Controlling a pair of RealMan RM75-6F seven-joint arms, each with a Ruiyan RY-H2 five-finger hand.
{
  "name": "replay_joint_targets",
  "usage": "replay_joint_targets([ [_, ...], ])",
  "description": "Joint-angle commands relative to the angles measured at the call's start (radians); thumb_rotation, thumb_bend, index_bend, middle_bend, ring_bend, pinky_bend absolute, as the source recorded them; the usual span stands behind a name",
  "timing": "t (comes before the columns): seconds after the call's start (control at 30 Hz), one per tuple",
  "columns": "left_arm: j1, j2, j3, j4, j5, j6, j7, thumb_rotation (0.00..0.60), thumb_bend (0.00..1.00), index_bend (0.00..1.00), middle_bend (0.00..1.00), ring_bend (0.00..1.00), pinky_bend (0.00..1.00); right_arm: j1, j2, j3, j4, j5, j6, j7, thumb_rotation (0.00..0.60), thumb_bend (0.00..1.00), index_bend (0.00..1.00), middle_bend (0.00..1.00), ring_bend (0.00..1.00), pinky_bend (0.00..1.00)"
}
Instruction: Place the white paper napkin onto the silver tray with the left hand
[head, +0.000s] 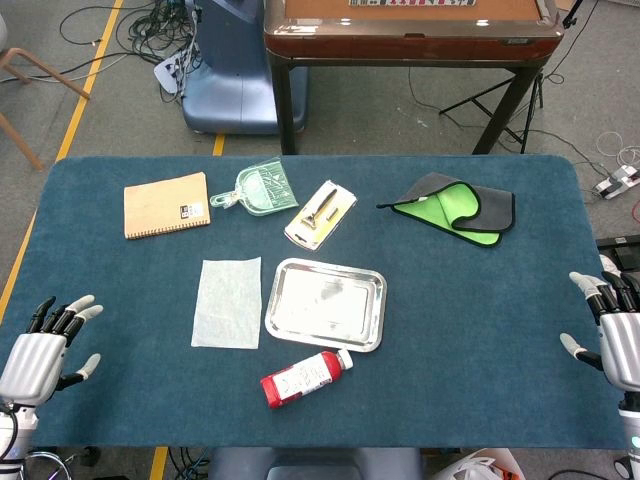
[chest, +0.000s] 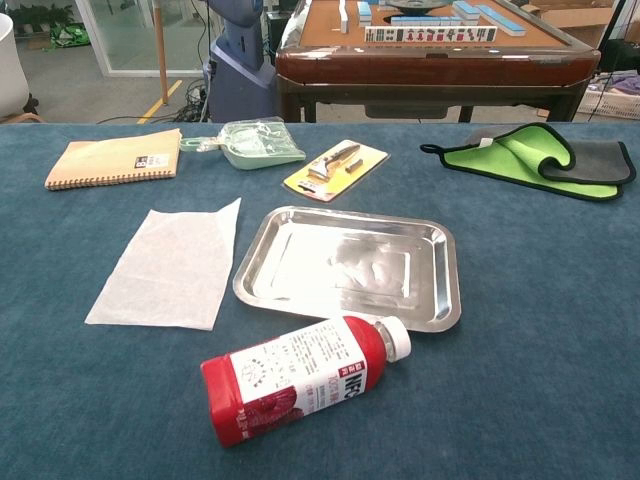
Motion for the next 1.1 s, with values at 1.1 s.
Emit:
replay_joint_targets([
  [1.1, -0.348, -0.237, 0.025, 0.203, 0.096, -0.364, -0.107, 0.600, 0.25, 0.26, 0.20, 0.21, 0.07, -0.010, -0.001, -0.012, 0.007, 0.024, -0.020, 0.017, 0.600, 0.05, 0.20, 0.26, 0.14, 0.14],
])
